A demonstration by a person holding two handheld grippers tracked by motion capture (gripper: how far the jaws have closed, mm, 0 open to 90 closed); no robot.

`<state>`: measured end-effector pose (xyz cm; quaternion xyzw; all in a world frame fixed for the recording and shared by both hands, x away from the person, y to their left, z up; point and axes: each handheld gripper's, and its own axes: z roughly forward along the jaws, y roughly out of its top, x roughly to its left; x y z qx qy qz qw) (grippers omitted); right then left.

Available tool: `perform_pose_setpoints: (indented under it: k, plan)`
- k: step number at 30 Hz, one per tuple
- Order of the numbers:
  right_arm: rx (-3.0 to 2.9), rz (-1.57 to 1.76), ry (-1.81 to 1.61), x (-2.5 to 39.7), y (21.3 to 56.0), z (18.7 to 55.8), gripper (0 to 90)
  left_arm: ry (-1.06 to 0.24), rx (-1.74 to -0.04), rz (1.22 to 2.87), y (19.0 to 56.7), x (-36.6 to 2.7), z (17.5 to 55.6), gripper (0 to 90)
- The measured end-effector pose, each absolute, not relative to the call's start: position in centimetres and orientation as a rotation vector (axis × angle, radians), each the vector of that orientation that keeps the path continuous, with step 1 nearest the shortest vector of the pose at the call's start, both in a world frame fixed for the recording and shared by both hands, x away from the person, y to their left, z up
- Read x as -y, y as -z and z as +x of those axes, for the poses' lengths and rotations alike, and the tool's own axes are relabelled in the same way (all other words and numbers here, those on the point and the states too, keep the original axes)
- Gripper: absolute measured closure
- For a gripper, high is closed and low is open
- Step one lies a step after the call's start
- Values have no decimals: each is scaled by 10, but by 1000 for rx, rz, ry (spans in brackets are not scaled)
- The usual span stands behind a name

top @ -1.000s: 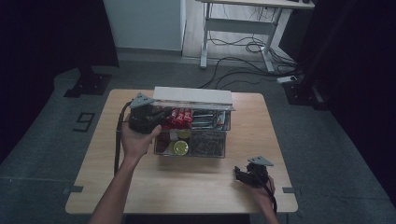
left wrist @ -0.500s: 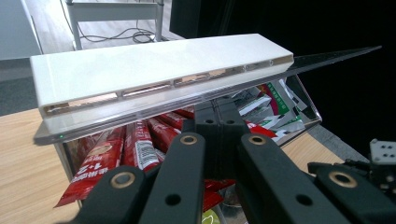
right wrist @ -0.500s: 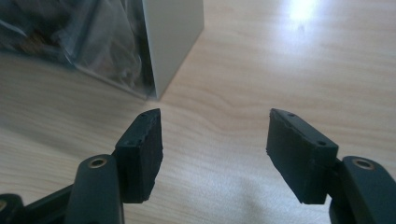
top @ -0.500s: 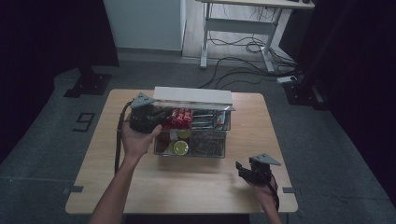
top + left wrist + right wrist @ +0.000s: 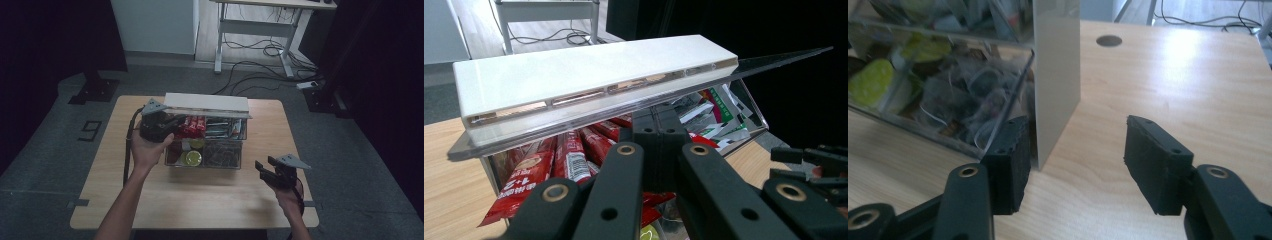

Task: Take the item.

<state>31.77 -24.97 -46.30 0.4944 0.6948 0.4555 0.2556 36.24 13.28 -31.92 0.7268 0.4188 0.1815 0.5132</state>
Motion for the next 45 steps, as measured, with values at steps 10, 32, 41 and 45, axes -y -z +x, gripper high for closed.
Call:
perform_pose_setpoints:
  k: [10, 32, 41, 45]
  plan:
    - [-1894, 1300, -1294, 247, 440, 323, 480, -428, -1007, 1747, 319, -133, 363, 900]
    - [-1889, 1227, -1335, 236, 403, 327, 481, -427, -1016, 1741, 319, -135, 363, 899]
    - [-1887, 1196, -1350, 227, 392, 329, 488, -429, -1017, 1744, 319, -135, 362, 899]
    - [-1888, 1182, -1356, 224, 388, 330, 492, -429, -1016, 1747, 319, -135, 362, 899]
